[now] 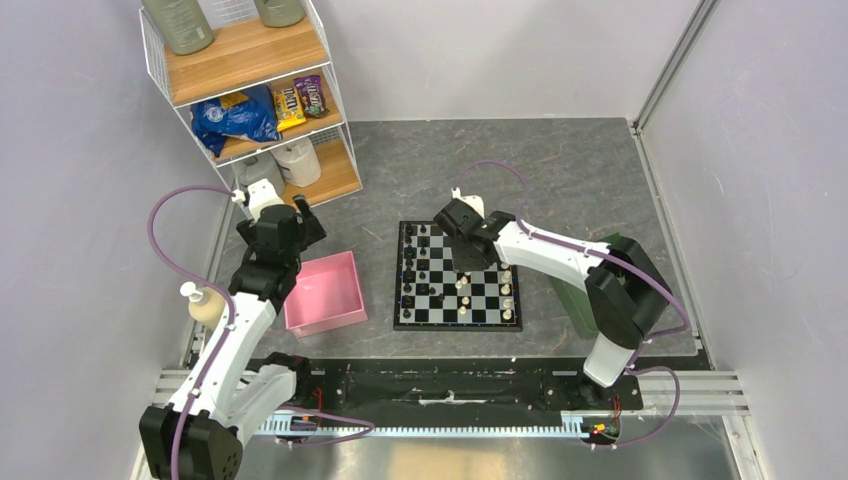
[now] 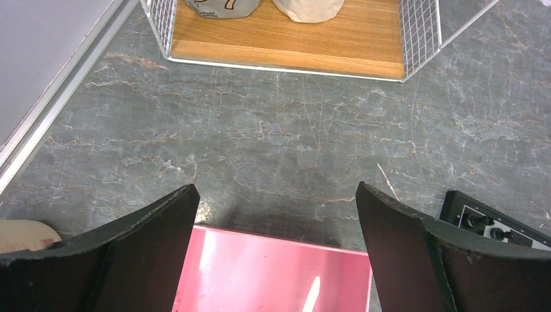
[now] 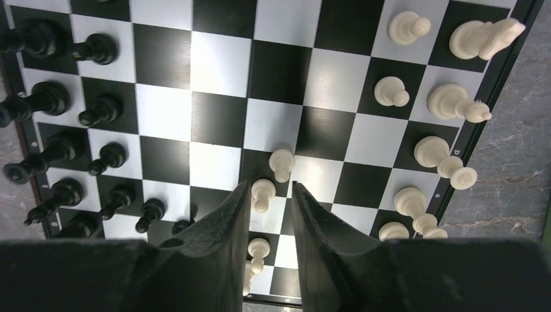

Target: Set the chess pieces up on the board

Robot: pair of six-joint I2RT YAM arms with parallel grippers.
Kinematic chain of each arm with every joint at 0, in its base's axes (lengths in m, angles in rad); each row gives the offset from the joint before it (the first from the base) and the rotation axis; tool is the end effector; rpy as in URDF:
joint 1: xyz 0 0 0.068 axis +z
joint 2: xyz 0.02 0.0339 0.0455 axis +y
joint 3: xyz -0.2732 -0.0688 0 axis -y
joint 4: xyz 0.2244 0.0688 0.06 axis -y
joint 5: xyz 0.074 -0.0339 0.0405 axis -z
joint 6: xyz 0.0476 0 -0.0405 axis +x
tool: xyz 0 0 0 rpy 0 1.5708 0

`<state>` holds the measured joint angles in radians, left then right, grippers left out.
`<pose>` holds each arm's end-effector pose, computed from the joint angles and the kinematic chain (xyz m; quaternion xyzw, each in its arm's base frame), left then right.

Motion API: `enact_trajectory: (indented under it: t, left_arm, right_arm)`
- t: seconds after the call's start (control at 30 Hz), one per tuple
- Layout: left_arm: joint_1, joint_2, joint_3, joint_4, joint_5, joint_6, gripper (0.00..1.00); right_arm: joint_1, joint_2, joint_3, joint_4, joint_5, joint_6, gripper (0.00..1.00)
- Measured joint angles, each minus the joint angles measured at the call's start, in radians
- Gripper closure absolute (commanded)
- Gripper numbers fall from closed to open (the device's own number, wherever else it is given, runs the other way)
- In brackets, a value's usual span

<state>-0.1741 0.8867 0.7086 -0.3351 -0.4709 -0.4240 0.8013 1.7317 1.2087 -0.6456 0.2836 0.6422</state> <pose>0.1813 -0.0100 0.2874 -0.2214 0.8184 0.0479 0.5281 0.2426 0.2313 0.2129 -0.0489 0.9692 0.0267 0.2399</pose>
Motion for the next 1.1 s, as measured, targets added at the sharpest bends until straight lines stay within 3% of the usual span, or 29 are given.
enact_trajectory:
  t: [0.37,0.6,1.1]
  left_arm:
    - [0.0,0.0,0.0,0.0,0.0,0.0,0.0]
    - [0.0,0.0,0.0,0.0,0.0,0.0,0.0]
    - [0.0,0.0,0.0,0.0,-0.002,0.001,0.0]
  right_arm:
    - [0.082,-0.048,0.075,0.022,-0.137,-0.112,0.56]
    - [0.119,0.017,0.089,0.048,-0.237,-0.113,0.57]
    - [0.153,0.097,0.122,0.028,-0.222,-0.129,0.61]
